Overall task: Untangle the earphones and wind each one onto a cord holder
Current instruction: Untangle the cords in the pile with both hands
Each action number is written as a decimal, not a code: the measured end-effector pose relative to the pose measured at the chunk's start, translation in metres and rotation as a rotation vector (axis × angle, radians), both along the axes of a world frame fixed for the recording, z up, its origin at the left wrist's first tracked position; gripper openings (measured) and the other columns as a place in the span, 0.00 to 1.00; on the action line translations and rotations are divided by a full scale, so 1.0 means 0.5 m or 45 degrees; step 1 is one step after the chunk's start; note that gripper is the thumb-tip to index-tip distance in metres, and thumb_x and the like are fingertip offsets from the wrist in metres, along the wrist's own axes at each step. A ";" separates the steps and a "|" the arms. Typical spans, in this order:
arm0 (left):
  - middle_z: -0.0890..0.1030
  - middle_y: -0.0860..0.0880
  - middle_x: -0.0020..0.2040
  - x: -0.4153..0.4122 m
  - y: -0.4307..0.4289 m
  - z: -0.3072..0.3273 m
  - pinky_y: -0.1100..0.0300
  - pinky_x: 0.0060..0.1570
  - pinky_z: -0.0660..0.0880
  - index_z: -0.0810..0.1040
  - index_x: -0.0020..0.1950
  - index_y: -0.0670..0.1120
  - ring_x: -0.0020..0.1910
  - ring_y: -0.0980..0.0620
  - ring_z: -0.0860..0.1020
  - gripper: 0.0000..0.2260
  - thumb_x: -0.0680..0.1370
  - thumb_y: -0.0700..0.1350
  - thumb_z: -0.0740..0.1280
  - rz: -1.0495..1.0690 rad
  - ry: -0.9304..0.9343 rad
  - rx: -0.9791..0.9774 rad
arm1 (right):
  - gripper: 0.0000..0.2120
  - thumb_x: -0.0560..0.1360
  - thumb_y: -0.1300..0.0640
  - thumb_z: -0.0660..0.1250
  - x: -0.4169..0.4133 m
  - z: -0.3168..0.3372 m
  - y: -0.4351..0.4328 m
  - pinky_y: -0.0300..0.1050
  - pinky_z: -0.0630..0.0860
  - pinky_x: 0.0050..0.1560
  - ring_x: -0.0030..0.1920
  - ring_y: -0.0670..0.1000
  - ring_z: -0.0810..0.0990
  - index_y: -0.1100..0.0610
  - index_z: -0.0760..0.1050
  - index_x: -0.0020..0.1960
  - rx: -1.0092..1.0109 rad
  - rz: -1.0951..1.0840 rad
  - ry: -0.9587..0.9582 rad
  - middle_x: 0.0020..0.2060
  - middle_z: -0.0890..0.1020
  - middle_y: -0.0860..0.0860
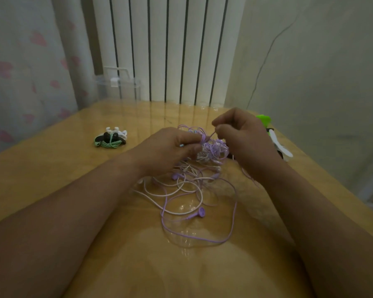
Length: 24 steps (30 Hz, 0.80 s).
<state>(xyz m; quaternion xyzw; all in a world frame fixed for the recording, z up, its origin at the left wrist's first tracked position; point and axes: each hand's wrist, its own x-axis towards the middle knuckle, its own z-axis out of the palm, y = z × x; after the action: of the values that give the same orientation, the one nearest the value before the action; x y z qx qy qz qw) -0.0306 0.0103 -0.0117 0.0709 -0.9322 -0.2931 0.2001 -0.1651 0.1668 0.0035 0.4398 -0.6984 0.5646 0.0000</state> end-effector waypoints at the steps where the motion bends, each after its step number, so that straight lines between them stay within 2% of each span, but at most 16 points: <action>1: 0.86 0.55 0.44 0.002 0.002 0.003 0.58 0.52 0.77 0.86 0.60 0.56 0.46 0.57 0.83 0.09 0.84 0.49 0.68 -0.035 -0.007 0.027 | 0.08 0.77 0.64 0.67 -0.003 0.003 0.002 0.45 0.74 0.36 0.35 0.47 0.76 0.53 0.81 0.47 -0.032 0.015 -0.034 0.37 0.82 0.53; 3: 0.85 0.53 0.42 0.008 0.012 0.011 0.62 0.49 0.77 0.87 0.56 0.55 0.43 0.59 0.82 0.08 0.84 0.46 0.68 -0.146 -0.004 0.125 | 0.09 0.78 0.66 0.66 -0.003 0.007 0.005 0.38 0.71 0.33 0.32 0.42 0.75 0.54 0.81 0.48 -0.074 0.069 -0.107 0.36 0.81 0.49; 5: 0.84 0.50 0.41 0.015 0.022 0.024 0.66 0.40 0.74 0.87 0.52 0.52 0.36 0.61 0.79 0.10 0.85 0.43 0.66 -0.268 0.003 0.312 | 0.07 0.80 0.66 0.66 -0.001 0.009 0.006 0.35 0.70 0.31 0.30 0.40 0.74 0.57 0.81 0.51 -0.112 0.157 -0.207 0.36 0.80 0.49; 7: 0.84 0.50 0.42 0.018 0.024 0.032 0.67 0.30 0.70 0.86 0.52 0.48 0.28 0.58 0.73 0.11 0.85 0.43 0.64 -0.364 0.043 0.586 | 0.05 0.82 0.64 0.66 -0.001 0.007 0.009 0.35 0.67 0.28 0.28 0.42 0.70 0.60 0.80 0.55 -0.141 0.255 -0.314 0.36 0.79 0.50; 9: 0.84 0.49 0.44 0.017 0.021 0.035 0.67 0.25 0.67 0.87 0.53 0.51 0.24 0.55 0.67 0.12 0.85 0.44 0.63 -0.444 0.121 0.810 | 0.06 0.84 0.60 0.65 -0.005 0.003 0.010 0.36 0.64 0.26 0.27 0.44 0.66 0.61 0.80 0.56 -0.147 0.324 -0.379 0.33 0.78 0.47; 12: 0.84 0.46 0.49 0.009 0.020 0.033 0.67 0.25 0.64 0.85 0.63 0.51 0.23 0.57 0.64 0.13 0.84 0.47 0.63 -0.474 0.235 1.068 | 0.10 0.84 0.52 0.65 -0.002 -0.010 0.001 0.38 0.67 0.29 0.28 0.43 0.69 0.56 0.82 0.52 -0.006 0.231 -0.227 0.31 0.79 0.45; 14: 0.83 0.43 0.53 0.003 0.019 0.029 0.68 0.25 0.65 0.80 0.70 0.49 0.23 0.57 0.63 0.15 0.85 0.48 0.62 -0.414 0.317 1.180 | 0.12 0.83 0.47 0.65 0.012 -0.023 -0.009 0.39 0.73 0.34 0.32 0.46 0.75 0.53 0.83 0.53 0.168 0.157 -0.016 0.36 0.83 0.50; 16: 0.85 0.41 0.56 -0.003 0.016 0.023 0.69 0.26 0.66 0.78 0.72 0.48 0.23 0.57 0.62 0.16 0.85 0.47 0.62 -0.282 0.403 1.151 | 0.11 0.84 0.49 0.65 0.027 -0.034 -0.018 0.42 0.76 0.39 0.37 0.49 0.79 0.53 0.84 0.56 0.245 0.179 0.076 0.41 0.85 0.53; 18: 0.87 0.44 0.56 -0.005 0.012 0.016 0.68 0.26 0.66 0.77 0.73 0.47 0.23 0.57 0.63 0.16 0.86 0.46 0.63 -0.151 0.456 1.024 | 0.10 0.84 0.51 0.66 0.034 -0.037 -0.021 0.44 0.75 0.38 0.37 0.51 0.79 0.53 0.84 0.54 0.239 0.184 0.100 0.40 0.85 0.54; 21: 0.87 0.44 0.55 0.000 0.019 0.019 0.69 0.26 0.67 0.77 0.74 0.45 0.22 0.59 0.68 0.16 0.86 0.44 0.62 -0.030 0.505 0.865 | 0.09 0.83 0.52 0.67 0.031 -0.032 -0.019 0.37 0.69 0.32 0.31 0.43 0.74 0.53 0.85 0.48 0.268 0.163 0.144 0.32 0.80 0.46; 22: 0.87 0.44 0.55 0.000 0.022 0.013 0.72 0.29 0.70 0.76 0.74 0.45 0.24 0.61 0.74 0.16 0.86 0.43 0.62 0.009 0.503 0.813 | 0.10 0.83 0.53 0.67 0.030 -0.035 -0.017 0.36 0.68 0.32 0.30 0.40 0.73 0.54 0.85 0.48 0.290 0.165 0.137 0.31 0.79 0.44; 24: 0.87 0.49 0.56 -0.002 0.018 0.009 0.75 0.42 0.76 0.78 0.72 0.45 0.43 0.66 0.84 0.15 0.86 0.44 0.64 0.076 0.482 0.623 | 0.11 0.83 0.53 0.68 0.030 -0.032 -0.016 0.32 0.67 0.32 0.30 0.37 0.74 0.57 0.85 0.48 0.283 0.173 0.122 0.29 0.79 0.39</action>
<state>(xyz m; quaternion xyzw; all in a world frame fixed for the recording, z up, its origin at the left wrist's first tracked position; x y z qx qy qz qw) -0.0316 0.0192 -0.0071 0.0886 -0.7776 -0.5108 0.3558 -0.1500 0.1591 -0.0127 0.5099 -0.7244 0.4608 -0.0534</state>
